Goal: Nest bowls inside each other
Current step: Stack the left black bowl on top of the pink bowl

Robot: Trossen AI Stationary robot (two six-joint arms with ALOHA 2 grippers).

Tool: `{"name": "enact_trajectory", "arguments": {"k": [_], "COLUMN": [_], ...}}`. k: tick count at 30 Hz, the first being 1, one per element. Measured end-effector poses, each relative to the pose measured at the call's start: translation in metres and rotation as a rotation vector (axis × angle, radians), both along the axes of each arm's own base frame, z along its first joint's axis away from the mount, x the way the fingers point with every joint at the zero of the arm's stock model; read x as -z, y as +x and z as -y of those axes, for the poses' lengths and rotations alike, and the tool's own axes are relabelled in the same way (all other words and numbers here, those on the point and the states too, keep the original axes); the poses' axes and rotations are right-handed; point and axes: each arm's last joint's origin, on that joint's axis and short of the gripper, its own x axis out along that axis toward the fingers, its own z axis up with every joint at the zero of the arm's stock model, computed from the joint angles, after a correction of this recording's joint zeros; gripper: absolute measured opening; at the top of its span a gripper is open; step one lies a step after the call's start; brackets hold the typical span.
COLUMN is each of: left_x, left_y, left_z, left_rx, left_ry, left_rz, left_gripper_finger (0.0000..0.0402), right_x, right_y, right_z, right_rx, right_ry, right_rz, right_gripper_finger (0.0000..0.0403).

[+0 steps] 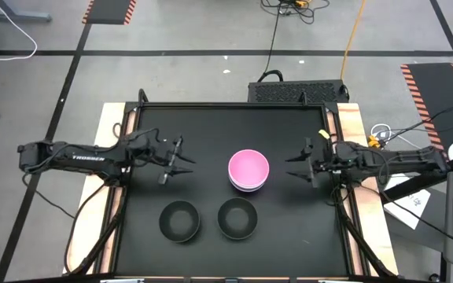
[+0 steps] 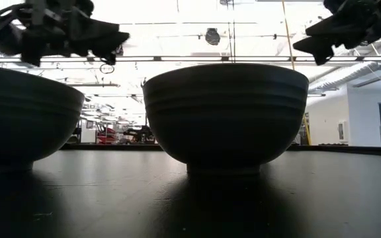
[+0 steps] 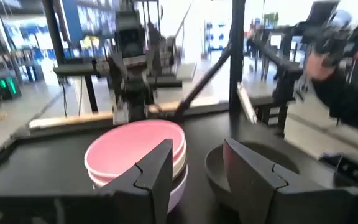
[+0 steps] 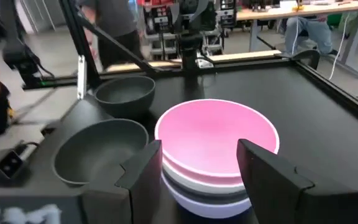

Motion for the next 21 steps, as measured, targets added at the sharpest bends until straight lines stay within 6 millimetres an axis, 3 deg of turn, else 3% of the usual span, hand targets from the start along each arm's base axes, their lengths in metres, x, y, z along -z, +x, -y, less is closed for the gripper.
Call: {"name": "enact_trajectory", "arguments": {"k": [7, 16, 21], "left_x": [0.01, 0.006, 0.006], "left_y": [-0.036, -0.057, -0.066], "left_z": [0.008, 0.013, 0.012], "left_rx": [-0.025, -0.041, -0.153], "left_ry": [-0.032, 0.032, 0.041], "left_rz": [0.13, 0.096, 0.082], "left_gripper_finger": [0.0145, 0.0145, 0.0145], "right_x": [0.014, 0.021, 0.017], "right_y": [-0.016, -0.036, -0.043], "right_z": [-0.002, -0.004, -0.004], "right_rx": [-0.075, -0.099, -0.096], "right_ry": [0.056, 0.04, 0.054], "right_rz": [0.067, 0.092, 0.149], "right_gripper_finger": [0.0199, 0.0199, 0.0199]}}
